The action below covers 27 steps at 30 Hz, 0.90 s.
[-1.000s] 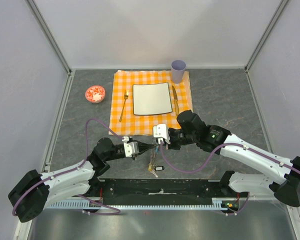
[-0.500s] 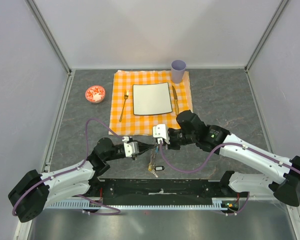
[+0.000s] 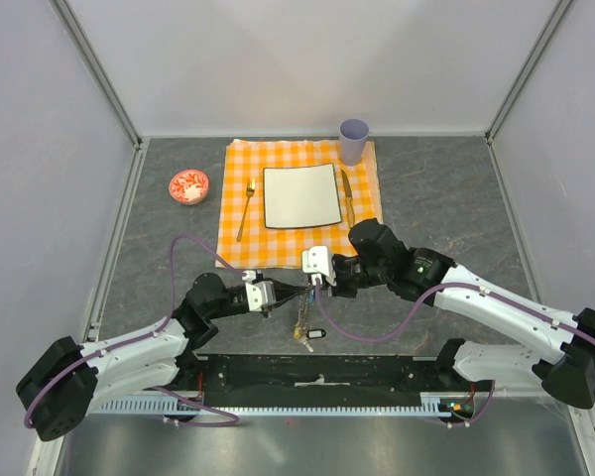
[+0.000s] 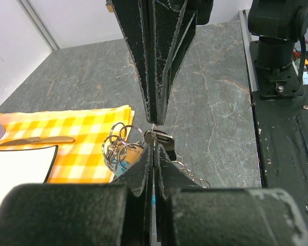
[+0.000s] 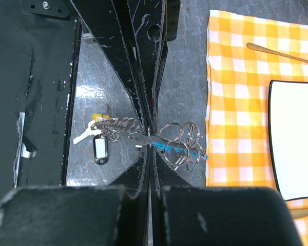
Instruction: Put the keys on the keyring
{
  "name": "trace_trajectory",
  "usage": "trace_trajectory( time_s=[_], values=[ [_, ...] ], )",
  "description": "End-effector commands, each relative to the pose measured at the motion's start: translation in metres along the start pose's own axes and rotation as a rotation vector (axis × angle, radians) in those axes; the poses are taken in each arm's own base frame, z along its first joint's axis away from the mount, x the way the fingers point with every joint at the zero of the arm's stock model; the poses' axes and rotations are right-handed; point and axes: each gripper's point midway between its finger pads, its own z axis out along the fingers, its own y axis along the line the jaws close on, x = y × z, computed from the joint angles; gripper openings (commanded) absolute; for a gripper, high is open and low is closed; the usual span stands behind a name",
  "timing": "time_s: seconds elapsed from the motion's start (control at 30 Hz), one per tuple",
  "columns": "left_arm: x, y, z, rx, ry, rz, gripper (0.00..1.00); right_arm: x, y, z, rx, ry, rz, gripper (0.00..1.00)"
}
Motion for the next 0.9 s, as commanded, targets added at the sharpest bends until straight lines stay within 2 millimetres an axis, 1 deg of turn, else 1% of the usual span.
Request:
trace_trajectory(
  time_s=[0.0,0.13,0.3,0.5,0.87],
  values=[
    [-0.031,0.009,0.005,-0.013,-0.087,0.031,0.02,-0.01,0.0,0.001,-0.002,-0.03,-0.005,0.0],
    [-0.029,0.01,0.005,-0.021,-0.08,0.027,0.02,-0.01,-0.005,-0.004,0.037,-0.027,-0.01,0.0],
    [-0.029,0.011,0.005,-0.027,-0.079,0.027,0.02,-0.016,-0.004,-0.01,0.042,-0.045,-0.017,0.0],
    [-0.03,0.012,0.005,-0.029,-0.079,0.027,0.02,-0.017,-0.003,-0.01,0.033,-0.049,-0.021,0.0],
    [-0.03,0.012,0.006,-0.029,-0.079,0.027,0.02,-0.011,0.001,-0.004,-0.002,-0.027,-0.011,0.0]
  ],
)
